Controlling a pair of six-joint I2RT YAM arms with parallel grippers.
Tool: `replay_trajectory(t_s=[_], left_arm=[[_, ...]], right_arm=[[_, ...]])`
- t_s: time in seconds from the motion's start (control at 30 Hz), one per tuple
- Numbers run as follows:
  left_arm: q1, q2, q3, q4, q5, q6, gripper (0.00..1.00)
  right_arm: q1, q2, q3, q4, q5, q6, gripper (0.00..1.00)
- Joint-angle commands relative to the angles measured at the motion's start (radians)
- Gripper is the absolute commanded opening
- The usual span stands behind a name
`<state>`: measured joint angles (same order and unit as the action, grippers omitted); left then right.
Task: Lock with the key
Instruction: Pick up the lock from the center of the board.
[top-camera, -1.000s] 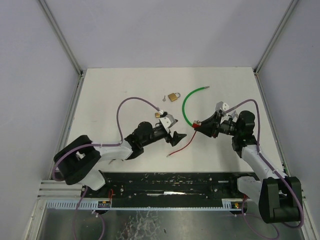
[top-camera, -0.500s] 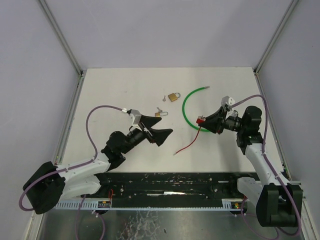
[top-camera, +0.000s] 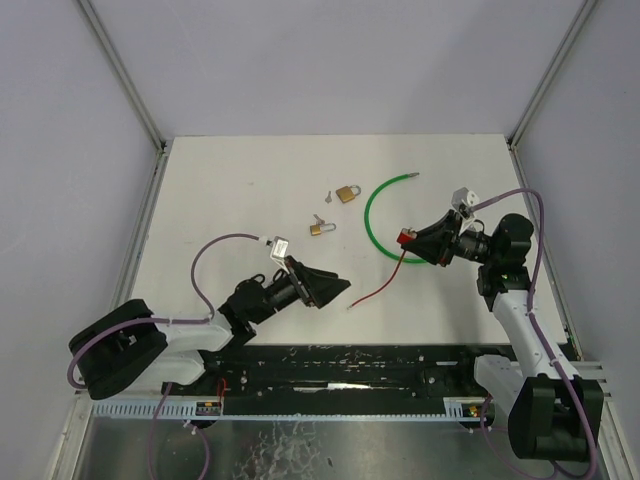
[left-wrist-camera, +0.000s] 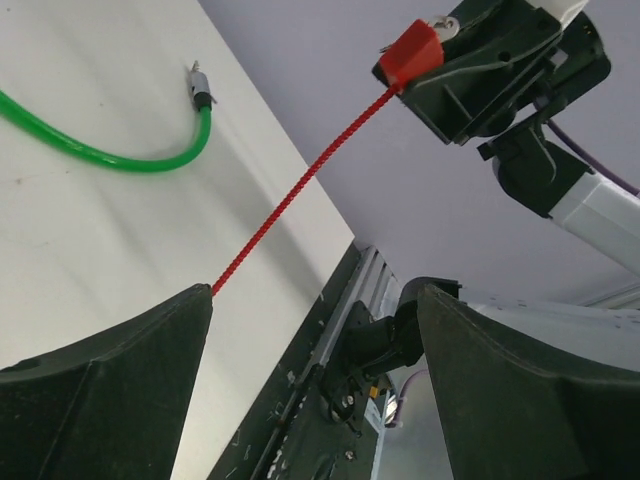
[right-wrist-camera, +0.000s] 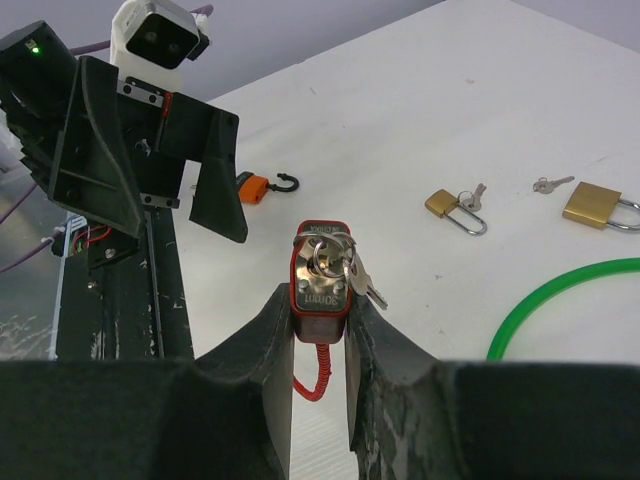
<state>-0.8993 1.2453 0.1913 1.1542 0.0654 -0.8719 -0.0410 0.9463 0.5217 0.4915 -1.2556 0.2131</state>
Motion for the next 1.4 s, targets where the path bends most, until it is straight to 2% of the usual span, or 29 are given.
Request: replay_trajectory(t_s=[0.0, 0.13, 0.2, 0.3, 0.4, 0.47, 0.57, 0.63, 0.73, 0.93, 1.13, 1.37], left_arm=[[-0.016, 0.019, 0.021, 0.057, -0.055, -0.029, 0.81], [-0.051, 0.026, 0.015, 0.036, -0.131, -0.059, 0.79], [-0.057, 0.021, 0.050, 0.001, -0.116, 0.040, 0.76], [-0.056, 0.001, 0.147, -0.178, -0.046, 0.291, 0.75], [-0.056, -0.004, 0.206, -0.320, 0.028, 0.357, 0.74], [-0.056, -0.012, 0.175, -0.269, 0.052, 0.315, 0.74], [-0.056, -0.024, 0.114, -0.099, 0.032, 0.272, 0.74], [-0.055, -0.027, 0.118, -0.017, 0.055, 0.329, 0.74], [-0.055, -0.009, 0.193, -0.022, 0.131, 0.496, 0.74], [-0.061, 0.185, 0.342, 0.048, 0.207, 0.630, 0.75], [-0.088, 0.396, 0.407, 0.209, 0.153, 0.721, 0.74], [-0.108, 0.500, 0.460, 0.233, 0.183, 0.779, 0.61]], right_arm=[[-0.016, -0.035, 0.038, 0.042, -0.017, 0.028, 0.00], [-0.023, -0.042, 0.045, 0.026, -0.008, 0.030, 0.00], [-0.023, -0.033, 0.045, 0.032, -0.025, 0.034, 0.00], [-0.023, -0.019, 0.050, 0.042, -0.076, 0.046, 0.00], [-0.024, -0.022, 0.067, 0.002, -0.098, 0.022, 0.00], [-0.023, -0.032, 0.076, -0.026, -0.108, -0.005, 0.00], [-0.022, -0.037, 0.075, -0.023, -0.146, -0.006, 0.00], [-0.015, -0.031, 0.076, -0.027, -0.172, -0.007, 0.00], [0.000, -0.024, 0.078, -0.032, -0.178, -0.007, 0.00], [0.026, -0.022, 0.085, -0.053, -0.187, -0.020, 0.00], [0.040, -0.019, 0.076, -0.067, -0.186, -0.033, 0.00], [0.072, 0.016, 0.069, -0.106, -0.197, -0.082, 0.00]])
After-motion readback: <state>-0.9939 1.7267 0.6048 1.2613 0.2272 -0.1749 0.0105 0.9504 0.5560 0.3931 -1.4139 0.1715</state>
